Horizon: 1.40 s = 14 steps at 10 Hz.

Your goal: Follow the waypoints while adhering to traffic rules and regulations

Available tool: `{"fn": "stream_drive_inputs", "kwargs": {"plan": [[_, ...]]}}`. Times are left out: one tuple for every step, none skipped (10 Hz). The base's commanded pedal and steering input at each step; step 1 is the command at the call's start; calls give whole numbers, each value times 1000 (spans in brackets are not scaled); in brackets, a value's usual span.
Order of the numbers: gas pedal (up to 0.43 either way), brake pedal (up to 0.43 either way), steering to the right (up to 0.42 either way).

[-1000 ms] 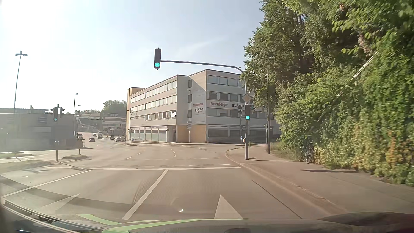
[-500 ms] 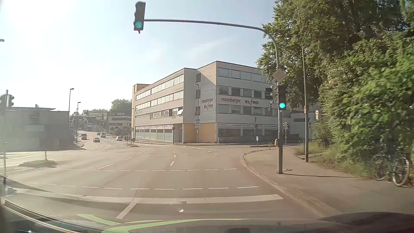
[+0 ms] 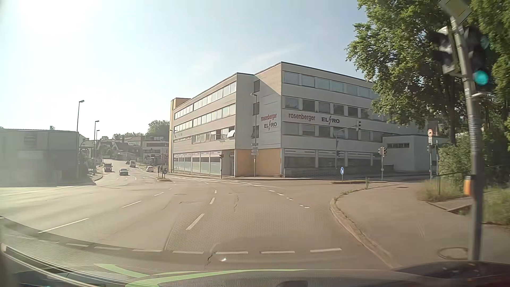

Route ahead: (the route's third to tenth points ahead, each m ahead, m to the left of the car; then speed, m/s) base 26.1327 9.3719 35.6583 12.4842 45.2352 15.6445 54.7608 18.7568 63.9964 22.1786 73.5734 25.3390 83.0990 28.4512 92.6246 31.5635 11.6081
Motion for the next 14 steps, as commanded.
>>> {"fn": "stream_drive_inputs", "kwargs": {"plan": [[67, 0, -34], [67, 0, -32], [67, 0, -32], [67, 0, -32], [67, 0, -34], [67, 0, -37], [67, 0, -38], [67, 0, -39], [67, 0, -40], [67, 0, -41], [67, 0, -42], [67, 0, -42], [67, 0, -43], [67, 0, -43]]}}
